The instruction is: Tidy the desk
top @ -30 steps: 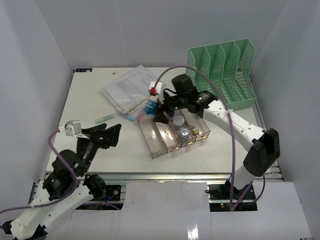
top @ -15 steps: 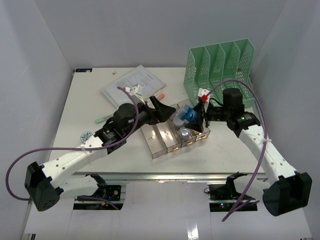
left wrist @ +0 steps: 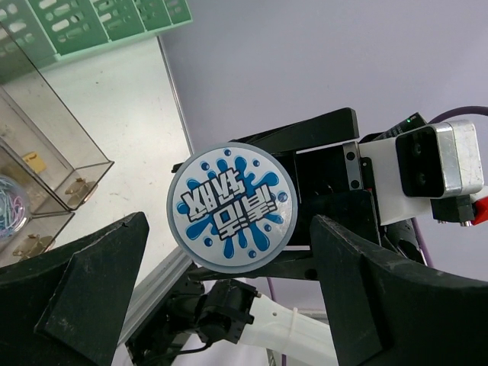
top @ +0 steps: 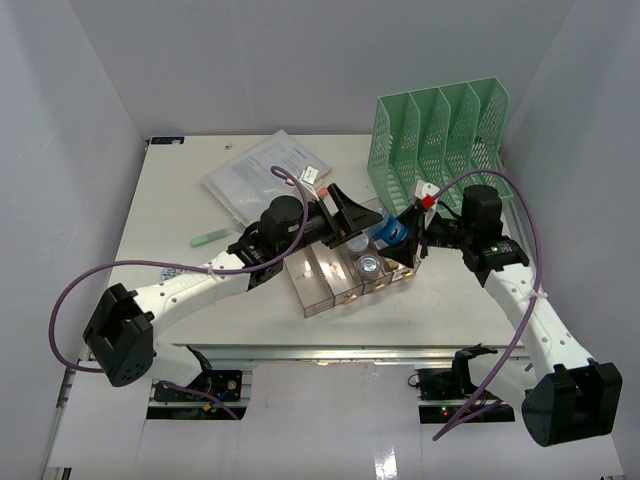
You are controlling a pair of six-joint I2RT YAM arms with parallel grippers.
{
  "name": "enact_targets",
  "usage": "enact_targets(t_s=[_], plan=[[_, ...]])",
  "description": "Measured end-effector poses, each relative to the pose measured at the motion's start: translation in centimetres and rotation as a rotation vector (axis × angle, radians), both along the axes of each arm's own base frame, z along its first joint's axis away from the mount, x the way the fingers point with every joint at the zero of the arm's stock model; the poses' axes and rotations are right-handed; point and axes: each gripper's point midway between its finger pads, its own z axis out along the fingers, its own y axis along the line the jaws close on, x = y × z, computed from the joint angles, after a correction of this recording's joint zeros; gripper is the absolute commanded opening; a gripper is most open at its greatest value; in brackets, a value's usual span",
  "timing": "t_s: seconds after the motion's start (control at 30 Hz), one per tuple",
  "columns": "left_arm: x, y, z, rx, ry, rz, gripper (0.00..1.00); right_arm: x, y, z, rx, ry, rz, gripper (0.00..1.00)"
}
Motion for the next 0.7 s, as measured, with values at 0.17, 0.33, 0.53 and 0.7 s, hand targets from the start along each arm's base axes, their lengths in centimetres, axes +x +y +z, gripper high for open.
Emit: enact_targets(t_s=[0.17,0.33,0.53,0.7], plan=[[-0.1,-0.8,-0.5,-0.022,0.033,-0.027,0.98,-0.1,0.1,-0.6,0.007,0.014,0.0,0.08],[-0.2,-1.3,-1.3,-0.024,0.065,-0.048,0.98,-0.1,0.1,-1.0,0.013,0.021,-0.001,0.08],[-0.4,-2.0,-1.5,-0.035,0.083,-0.083,0.92,0.1,0.1,-1.0,0.015,0.01,-0.002,0.08],[-0.3,-2.6,-2.3,-0.025,0.101,-0.101,0.84,0.2,0.1,-1.1,0.013,0.008,-0.007,0.1]])
